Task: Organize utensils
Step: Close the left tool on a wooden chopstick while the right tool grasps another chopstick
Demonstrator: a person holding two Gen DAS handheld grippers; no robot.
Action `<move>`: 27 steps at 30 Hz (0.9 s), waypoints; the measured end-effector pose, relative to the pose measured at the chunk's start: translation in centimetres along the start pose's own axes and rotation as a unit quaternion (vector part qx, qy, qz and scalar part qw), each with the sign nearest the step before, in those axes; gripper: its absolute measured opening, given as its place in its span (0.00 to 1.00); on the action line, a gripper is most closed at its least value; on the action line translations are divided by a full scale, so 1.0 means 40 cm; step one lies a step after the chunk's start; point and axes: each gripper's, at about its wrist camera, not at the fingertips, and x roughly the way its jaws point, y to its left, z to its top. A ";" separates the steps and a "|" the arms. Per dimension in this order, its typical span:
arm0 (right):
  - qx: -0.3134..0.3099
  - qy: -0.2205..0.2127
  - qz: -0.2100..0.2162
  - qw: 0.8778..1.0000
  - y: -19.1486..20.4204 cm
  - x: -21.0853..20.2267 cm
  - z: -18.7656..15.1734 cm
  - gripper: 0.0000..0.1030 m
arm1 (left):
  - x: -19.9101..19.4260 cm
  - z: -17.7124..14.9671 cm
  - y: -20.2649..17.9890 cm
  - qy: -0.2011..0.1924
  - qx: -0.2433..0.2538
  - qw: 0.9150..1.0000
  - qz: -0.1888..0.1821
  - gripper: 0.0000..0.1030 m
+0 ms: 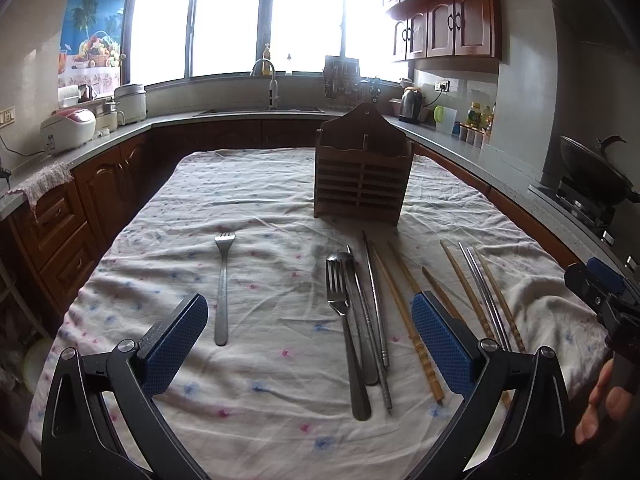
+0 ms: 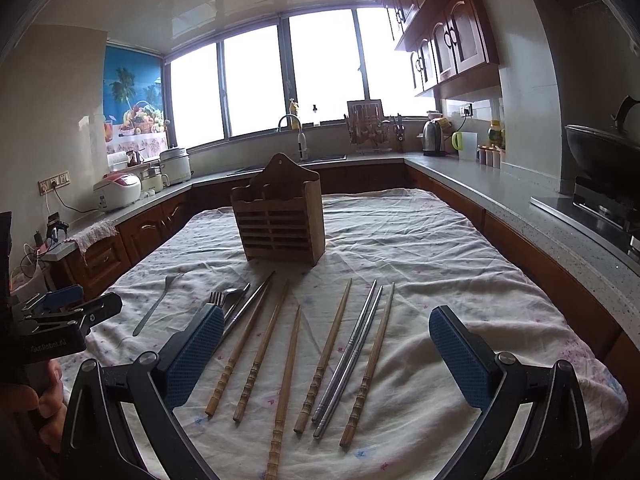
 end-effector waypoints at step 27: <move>0.107 0.146 -0.011 0.983 -0.184 0.262 0.060 0.53 | 0.332 0.128 -0.156 0.173 0.013 0.977 -0.121 0.43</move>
